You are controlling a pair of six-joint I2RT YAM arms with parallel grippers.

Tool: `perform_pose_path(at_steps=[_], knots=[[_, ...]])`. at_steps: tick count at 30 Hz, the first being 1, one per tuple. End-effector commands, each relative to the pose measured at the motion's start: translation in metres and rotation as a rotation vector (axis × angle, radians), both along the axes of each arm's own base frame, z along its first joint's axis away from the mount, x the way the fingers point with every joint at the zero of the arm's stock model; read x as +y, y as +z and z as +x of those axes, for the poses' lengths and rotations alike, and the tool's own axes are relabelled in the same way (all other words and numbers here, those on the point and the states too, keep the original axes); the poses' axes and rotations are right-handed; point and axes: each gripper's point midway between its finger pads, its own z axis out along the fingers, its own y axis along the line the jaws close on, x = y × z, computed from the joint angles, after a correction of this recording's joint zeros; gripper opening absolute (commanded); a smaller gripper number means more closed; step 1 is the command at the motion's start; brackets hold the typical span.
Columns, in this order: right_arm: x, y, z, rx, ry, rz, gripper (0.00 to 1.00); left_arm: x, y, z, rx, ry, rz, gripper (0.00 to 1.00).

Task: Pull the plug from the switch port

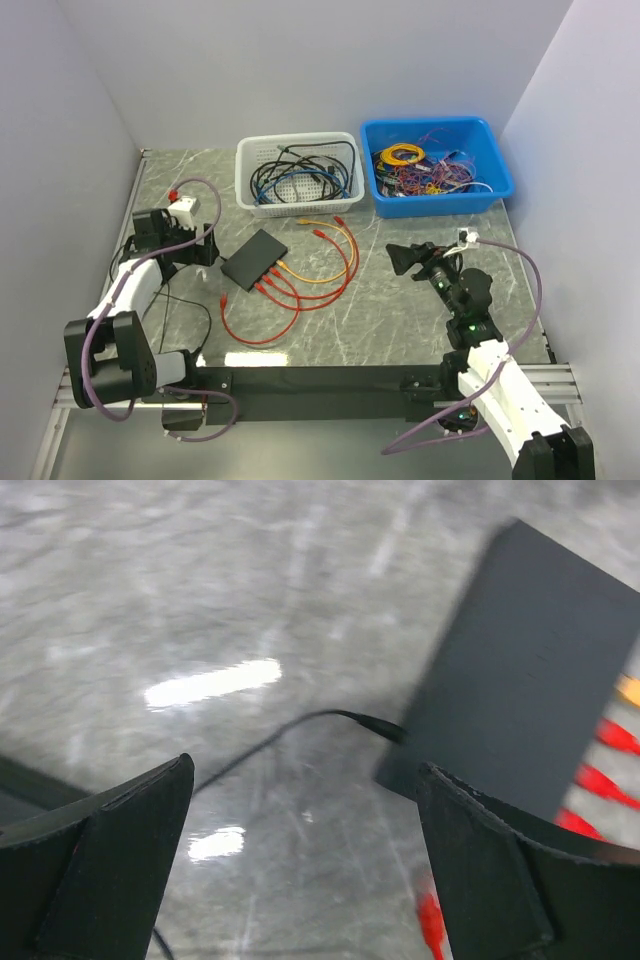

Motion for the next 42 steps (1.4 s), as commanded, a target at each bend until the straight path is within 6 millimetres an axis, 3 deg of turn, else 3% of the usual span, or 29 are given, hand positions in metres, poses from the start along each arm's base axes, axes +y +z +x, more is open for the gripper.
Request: perform_pose_path(at_steps=[1,4,5,6,7,8,10,11,13,14,15,16,17,18,21,24,28,30,31,35,37,42], knots=[[0.030,0.056,-0.018,-0.192,0.195,0.103,1.00,-0.026,0.030,-0.004,-0.047,-0.185,-0.058,0.99],[0.058,0.080,-0.030,-0.220,0.373,0.106,0.89,-0.039,0.040,-0.013,-0.038,-0.273,-0.089,0.99],[0.067,0.081,-0.030,-0.210,0.406,0.103,0.86,-0.042,0.042,-0.015,-0.030,-0.291,-0.092,0.99],[0.090,0.074,-0.036,-0.186,0.481,0.067,0.85,-0.047,0.047,-0.017,-0.027,-0.318,-0.086,0.99],[0.098,0.079,-0.027,-0.157,0.443,0.039,0.84,-0.050,0.048,-0.018,-0.019,-0.329,-0.081,0.99],[0.125,0.066,-0.036,-0.134,0.509,-0.037,0.84,-0.057,0.053,-0.017,-0.027,-0.352,-0.071,0.99],[0.141,0.066,-0.027,-0.096,0.489,-0.087,0.84,-0.065,0.052,-0.018,-0.015,-0.367,-0.044,0.99],[0.155,0.049,-0.025,-0.033,0.520,-0.097,0.84,-0.069,0.052,-0.018,-0.012,-0.373,-0.034,0.99],[0.177,0.052,-0.023,-0.011,0.576,-0.067,0.80,-0.072,0.048,-0.018,-0.002,-0.378,-0.004,0.98],[0.190,0.032,-0.022,0.065,0.623,-0.061,0.79,-0.084,0.045,-0.022,0.007,-0.411,0.003,0.98],[0.205,0.040,-0.021,0.064,0.656,-0.049,0.77,-0.088,0.043,-0.023,0.011,-0.425,0.012,0.98],[0.213,0.034,-0.020,0.095,0.672,-0.052,0.74,-0.090,0.041,-0.024,0.015,-0.434,0.024,0.98],[0.224,0.013,-0.017,0.157,0.693,-0.075,0.73,-0.100,0.039,-0.027,0.016,-0.467,0.034,0.97],[0.235,0.017,-0.015,0.164,0.719,-0.077,0.69,-0.105,0.038,-0.028,0.017,-0.484,0.041,0.97],[0.245,0.006,-0.014,0.210,0.751,-0.053,0.67,-0.123,0.037,-0.029,-0.009,-0.543,0.068,0.95],[0.238,0.003,-0.011,0.209,0.716,-0.043,0.67,-0.138,0.033,-0.027,-0.025,-0.593,0.092,0.92],[0.244,-0.024,-0.009,0.306,0.725,-0.059,0.64,-0.148,0.030,-0.022,-0.014,-0.621,0.061,0.87],[0.256,-0.023,-0.008,0.316,0.772,-0.018,0.61,-0.144,0.021,-0.017,0.012,-0.593,0.075,0.86],[0.262,-0.039,-0.006,0.375,0.772,-0.005,0.61,-0.140,0.014,-0.018,0.035,-0.573,0.080,0.87],[0.278,-0.051,0.008,0.433,0.764,0.051,0.56,-0.123,-0.006,-0.018,0.083,-0.504,0.103,0.92],[0.283,-0.067,0.012,0.485,0.750,0.058,0.54,-0.110,-0.013,-0.015,0.103,-0.453,0.114,0.95],[0.287,-0.083,0.029,0.523,0.688,0.051,0.54,-0.088,-0.027,-0.009,0.151,-0.382,0.102,0.94]])
